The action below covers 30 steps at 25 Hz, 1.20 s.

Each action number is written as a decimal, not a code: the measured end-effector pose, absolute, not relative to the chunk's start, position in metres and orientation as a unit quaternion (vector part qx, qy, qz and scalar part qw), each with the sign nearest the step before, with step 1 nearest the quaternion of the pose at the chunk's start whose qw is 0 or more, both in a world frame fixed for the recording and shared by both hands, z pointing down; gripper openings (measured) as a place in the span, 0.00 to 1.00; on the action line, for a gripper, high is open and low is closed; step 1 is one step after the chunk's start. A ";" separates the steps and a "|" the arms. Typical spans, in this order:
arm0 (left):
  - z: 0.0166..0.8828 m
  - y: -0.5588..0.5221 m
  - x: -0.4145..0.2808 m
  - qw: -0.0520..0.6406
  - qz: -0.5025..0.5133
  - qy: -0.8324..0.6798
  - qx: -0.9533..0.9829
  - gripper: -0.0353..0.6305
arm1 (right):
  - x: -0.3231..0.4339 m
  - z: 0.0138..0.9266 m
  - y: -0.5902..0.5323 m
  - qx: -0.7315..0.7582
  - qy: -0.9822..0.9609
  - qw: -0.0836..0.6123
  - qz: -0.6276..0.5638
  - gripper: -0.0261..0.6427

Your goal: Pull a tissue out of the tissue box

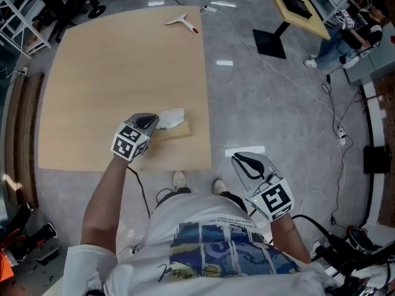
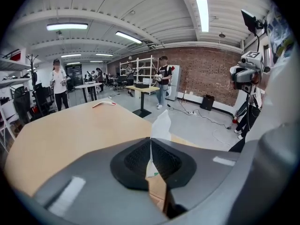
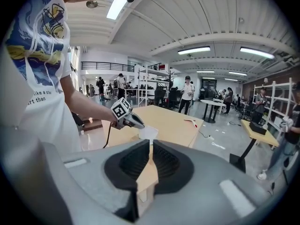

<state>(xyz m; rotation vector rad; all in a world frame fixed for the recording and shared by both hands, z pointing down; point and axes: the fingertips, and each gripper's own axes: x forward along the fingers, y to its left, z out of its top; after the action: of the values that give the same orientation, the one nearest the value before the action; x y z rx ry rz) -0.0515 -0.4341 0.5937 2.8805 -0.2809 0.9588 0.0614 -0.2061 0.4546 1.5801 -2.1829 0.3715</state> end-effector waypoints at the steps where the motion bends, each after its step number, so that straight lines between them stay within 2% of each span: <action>1: 0.591 -0.433 -0.052 0.044 0.314 -0.097 0.944 0.06 | 0.063 0.455 -0.204 0.565 -0.787 0.209 0.132 0.06; 14: 0.545 -0.406 -0.053 0.042 0.282 -0.174 0.942 0.06 | 0.089 0.452 -0.177 0.519 -0.822 0.207 0.112 0.06; 30: 0.443 -0.320 -0.048 0.037 0.219 -0.230 0.948 0.06 | 0.112 0.453 -0.154 0.447 -0.869 0.199 0.075 0.06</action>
<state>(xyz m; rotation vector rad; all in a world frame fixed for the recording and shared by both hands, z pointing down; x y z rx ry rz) -0.0482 -0.3205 0.4433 2.9097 -0.7069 0.6710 0.1119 -0.1535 0.4533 1.2515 -2.4300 0.2101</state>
